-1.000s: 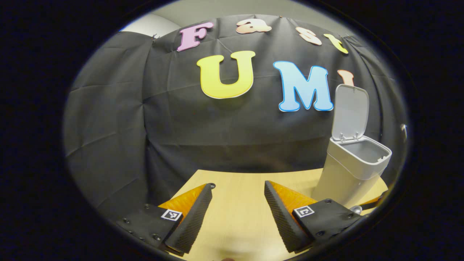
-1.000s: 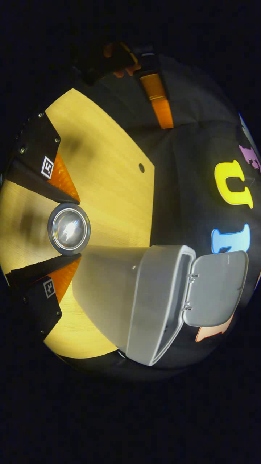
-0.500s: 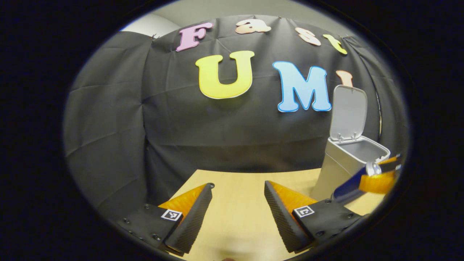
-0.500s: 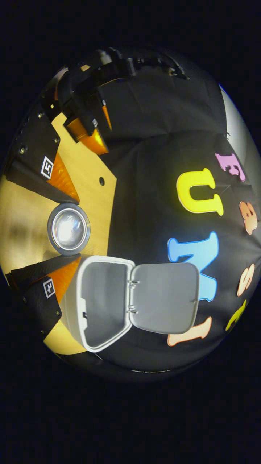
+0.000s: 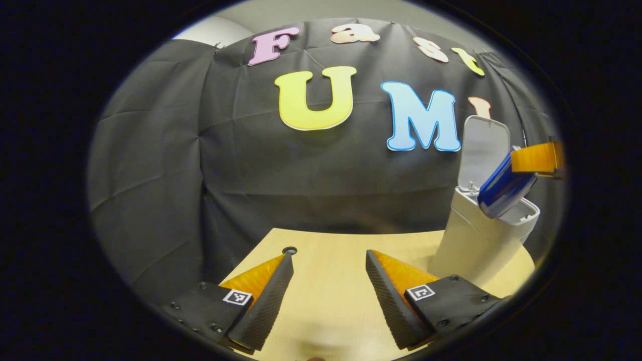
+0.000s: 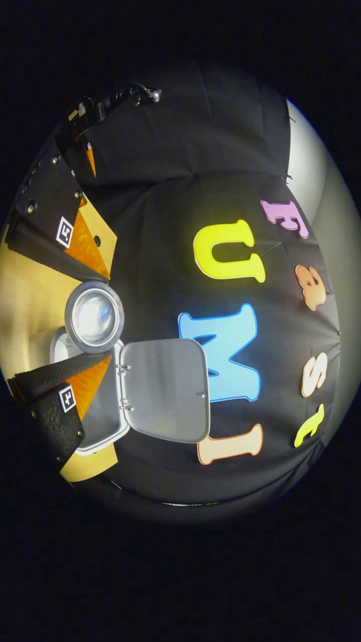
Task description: Press the lid of the desktop garbage bin to open it, pick up the crumpled paper on the desktop and throw it into the bin, then pick up the pop can on the desktop and drop it into the bin, and finally close the garbage bin lid.
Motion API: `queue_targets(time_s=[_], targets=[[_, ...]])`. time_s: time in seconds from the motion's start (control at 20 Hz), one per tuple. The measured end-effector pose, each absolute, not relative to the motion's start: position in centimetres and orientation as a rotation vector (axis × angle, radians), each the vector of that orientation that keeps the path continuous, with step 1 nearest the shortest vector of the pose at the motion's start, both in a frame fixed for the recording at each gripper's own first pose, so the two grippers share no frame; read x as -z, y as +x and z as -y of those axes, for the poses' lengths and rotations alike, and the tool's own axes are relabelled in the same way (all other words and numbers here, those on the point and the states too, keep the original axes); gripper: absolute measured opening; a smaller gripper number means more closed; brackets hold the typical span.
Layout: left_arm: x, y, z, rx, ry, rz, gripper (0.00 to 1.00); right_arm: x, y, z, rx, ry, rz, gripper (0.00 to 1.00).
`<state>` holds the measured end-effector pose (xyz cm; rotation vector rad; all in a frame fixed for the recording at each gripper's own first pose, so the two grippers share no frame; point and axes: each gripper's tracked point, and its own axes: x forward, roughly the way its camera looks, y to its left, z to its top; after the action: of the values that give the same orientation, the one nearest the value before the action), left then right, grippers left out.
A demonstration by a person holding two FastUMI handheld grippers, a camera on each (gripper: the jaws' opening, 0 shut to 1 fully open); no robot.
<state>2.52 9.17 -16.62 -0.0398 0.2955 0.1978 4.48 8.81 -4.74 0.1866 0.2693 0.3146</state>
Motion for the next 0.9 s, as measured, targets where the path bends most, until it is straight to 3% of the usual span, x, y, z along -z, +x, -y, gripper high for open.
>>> queue_targets(time_s=[0.1,0.35,0.4,0.45,0.5,0.55,0.75,0.9], targets=[[16.9,2.4,-9.3,-0.2,-0.041,-0.299,0.96,4.8,5.0,-7.1,-0.278,0.19,-0.266,0.84],[17.4,2.6,-9.2,-0.198,-0.049,-0.311,0.96,5.5,5.3,-4.3,-0.205,0.172,-0.275,0.84],[17.4,2.6,-9.1,-0.197,-0.052,-0.314,1.0,5.6,5.3,-4.1,-0.198,0.171,-0.278,0.84],[17.6,2.6,-9.0,-0.196,-0.055,-0.316,0.85,5.9,5.3,-3.9,-0.193,0.17,-0.283,0.84],[17.7,2.6,-8.9,-0.193,-0.058,-0.318,0.84,6.1,5.3,-3.9,-0.189,0.171,-0.289,0.84],[17.7,2.6,-8.9,-0.191,-0.059,-0.319,0.84,6.3,5.3,-3.8,-0.186,0.172,-0.293,0.84],[17.8,2.8,-8.8,-0.191,-0.053,-0.321,1.0,7.4,5.3,-3.6,-0.172,0.182,-0.315,0.84],[18.0,2.9,-8.8,-0.19,-0.052,-0.324,1.0,8.1,5.3,-3.0,-0.15,0.176,-0.324,0.84]])
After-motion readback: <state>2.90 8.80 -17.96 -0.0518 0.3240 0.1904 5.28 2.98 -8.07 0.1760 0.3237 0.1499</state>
